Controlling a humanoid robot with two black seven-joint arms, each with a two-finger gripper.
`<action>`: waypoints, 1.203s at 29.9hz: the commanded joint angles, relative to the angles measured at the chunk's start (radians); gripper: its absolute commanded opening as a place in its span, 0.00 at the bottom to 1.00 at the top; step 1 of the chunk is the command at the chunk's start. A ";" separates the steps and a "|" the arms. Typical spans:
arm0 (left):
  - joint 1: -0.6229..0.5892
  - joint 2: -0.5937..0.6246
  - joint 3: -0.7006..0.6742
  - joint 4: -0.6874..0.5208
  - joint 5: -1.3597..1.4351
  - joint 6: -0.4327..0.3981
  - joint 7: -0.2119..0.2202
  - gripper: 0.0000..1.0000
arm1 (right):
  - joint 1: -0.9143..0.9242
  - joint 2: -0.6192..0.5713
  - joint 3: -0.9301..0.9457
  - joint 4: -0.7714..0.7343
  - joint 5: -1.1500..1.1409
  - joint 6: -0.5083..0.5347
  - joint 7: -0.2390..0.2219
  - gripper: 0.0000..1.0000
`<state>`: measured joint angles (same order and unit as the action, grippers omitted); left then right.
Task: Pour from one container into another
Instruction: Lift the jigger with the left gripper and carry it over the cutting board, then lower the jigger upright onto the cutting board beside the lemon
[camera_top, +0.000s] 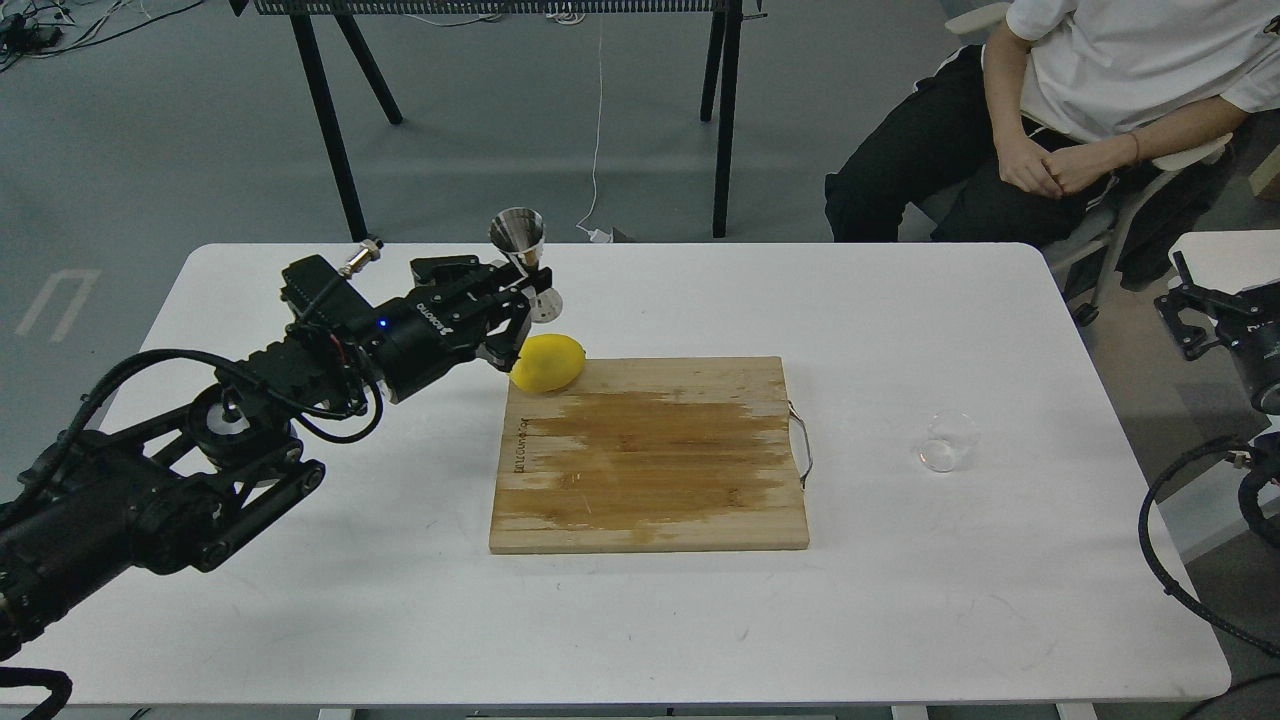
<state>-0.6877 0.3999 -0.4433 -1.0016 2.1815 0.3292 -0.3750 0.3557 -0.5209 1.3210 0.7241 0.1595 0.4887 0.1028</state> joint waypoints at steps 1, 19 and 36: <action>-0.022 -0.090 0.087 0.049 0.000 -0.018 0.021 0.06 | 0.000 -0.001 0.001 0.000 0.000 0.000 0.000 1.00; 0.013 -0.283 0.166 0.276 0.000 -0.012 0.082 0.07 | 0.002 -0.036 0.009 0.000 0.000 0.000 0.000 1.00; 0.027 -0.328 0.161 0.284 0.000 -0.012 0.084 0.12 | 0.000 -0.034 0.007 0.000 0.000 0.000 0.000 1.00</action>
<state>-0.6615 0.0722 -0.2801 -0.7193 2.1816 0.3177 -0.2912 0.3559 -0.5580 1.3298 0.7245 0.1596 0.4887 0.1028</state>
